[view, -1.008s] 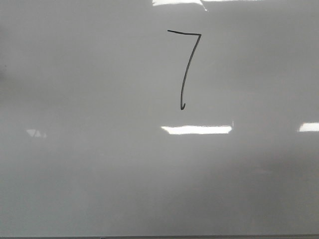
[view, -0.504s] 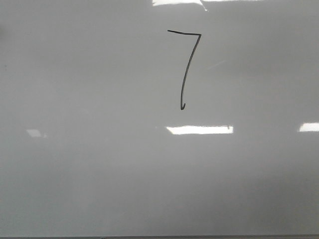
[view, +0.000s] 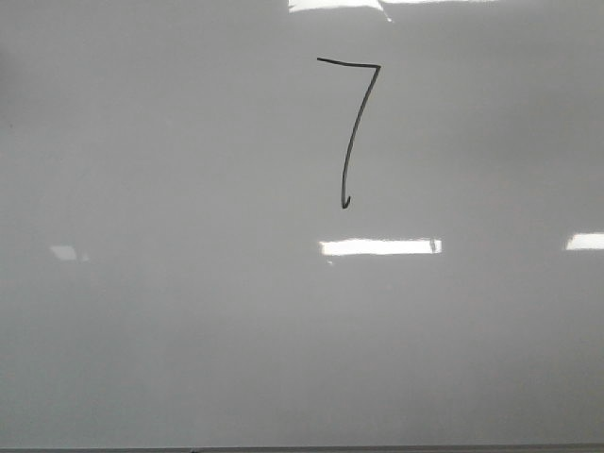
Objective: Write number 7 on whiteboard
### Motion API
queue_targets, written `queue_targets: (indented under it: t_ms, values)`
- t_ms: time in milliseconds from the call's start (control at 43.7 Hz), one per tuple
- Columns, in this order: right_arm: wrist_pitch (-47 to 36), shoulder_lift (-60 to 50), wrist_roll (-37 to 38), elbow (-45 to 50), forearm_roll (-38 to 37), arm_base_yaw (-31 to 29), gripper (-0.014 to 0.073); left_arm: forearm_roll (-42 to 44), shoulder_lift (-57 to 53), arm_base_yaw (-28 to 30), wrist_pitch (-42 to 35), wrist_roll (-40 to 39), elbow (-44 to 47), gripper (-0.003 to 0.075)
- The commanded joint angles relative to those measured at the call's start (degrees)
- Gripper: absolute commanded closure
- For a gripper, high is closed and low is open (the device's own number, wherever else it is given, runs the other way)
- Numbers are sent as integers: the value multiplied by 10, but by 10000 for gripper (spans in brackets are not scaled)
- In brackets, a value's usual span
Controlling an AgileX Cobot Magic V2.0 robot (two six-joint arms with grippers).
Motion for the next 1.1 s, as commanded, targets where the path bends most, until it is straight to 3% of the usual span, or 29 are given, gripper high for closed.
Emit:
queue_targets:
  t_ms: [0,252,412,481,756,847,1076]
  values:
    - [-26,-17,2,-17,-4,-3,14,8,-52,-4,-35,-27,28,324]
    - [-48,-53,-21,-17,-4,-3,14,3,-119,-4,-96,-33,101,329]
    - [-47,-55,-28,-17,-4,-3,34,3,-119,-4,-99,-40,109,398]
    - [-47,-55,-28,-17,-4,-3,97,3,-119,-4,-99,-40,109,449]
    - [-47,-55,-25,-17,0,-3,552,3,-119,-4,-99,-40,109,664]
    - [-47,-55,-25,-17,0,-3,648,3,-119,-4,-99,-40,109,715]
    - [-44,-55,-25,-17,0,-3,662,3,-119,-4,-97,-40,109,741]
